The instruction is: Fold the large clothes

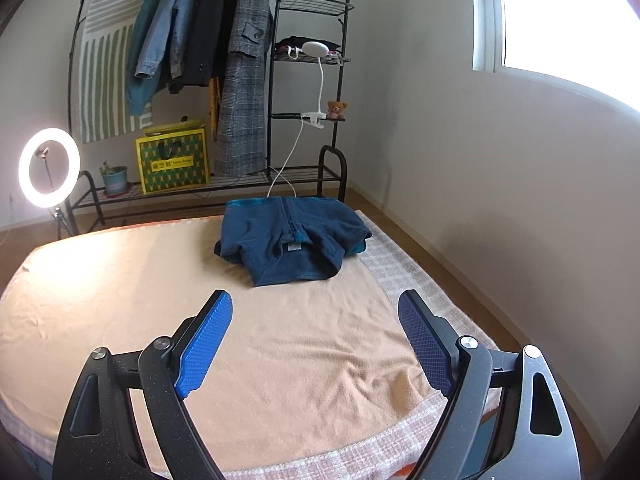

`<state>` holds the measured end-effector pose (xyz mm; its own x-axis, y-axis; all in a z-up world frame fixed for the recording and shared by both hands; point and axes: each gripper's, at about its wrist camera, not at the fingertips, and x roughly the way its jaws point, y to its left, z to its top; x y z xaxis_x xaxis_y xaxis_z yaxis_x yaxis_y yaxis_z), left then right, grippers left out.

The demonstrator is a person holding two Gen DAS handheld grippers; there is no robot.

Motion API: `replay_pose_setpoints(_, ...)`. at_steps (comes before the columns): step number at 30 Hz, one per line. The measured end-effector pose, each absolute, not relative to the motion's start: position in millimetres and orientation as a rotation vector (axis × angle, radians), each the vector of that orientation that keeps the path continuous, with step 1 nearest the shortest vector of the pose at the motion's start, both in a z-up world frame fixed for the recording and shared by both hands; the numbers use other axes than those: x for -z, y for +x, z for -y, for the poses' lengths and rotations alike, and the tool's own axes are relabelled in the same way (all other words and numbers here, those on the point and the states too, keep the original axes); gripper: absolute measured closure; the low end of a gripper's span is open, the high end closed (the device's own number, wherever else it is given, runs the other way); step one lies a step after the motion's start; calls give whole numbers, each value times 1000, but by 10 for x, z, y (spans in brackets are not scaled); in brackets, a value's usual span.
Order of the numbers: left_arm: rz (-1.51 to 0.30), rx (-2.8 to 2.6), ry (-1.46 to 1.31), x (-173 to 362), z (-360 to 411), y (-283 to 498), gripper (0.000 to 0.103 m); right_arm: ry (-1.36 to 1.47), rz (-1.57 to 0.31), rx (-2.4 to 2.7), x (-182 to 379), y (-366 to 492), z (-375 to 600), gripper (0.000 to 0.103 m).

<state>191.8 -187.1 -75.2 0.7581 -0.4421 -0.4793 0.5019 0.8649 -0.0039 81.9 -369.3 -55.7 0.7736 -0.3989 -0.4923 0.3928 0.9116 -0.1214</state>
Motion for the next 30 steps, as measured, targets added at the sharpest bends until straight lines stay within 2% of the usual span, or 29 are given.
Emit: replay_pose_setpoints(30,-479,511,123,721,1858,1885,0,-22,-551,419,593,843,3633,18)
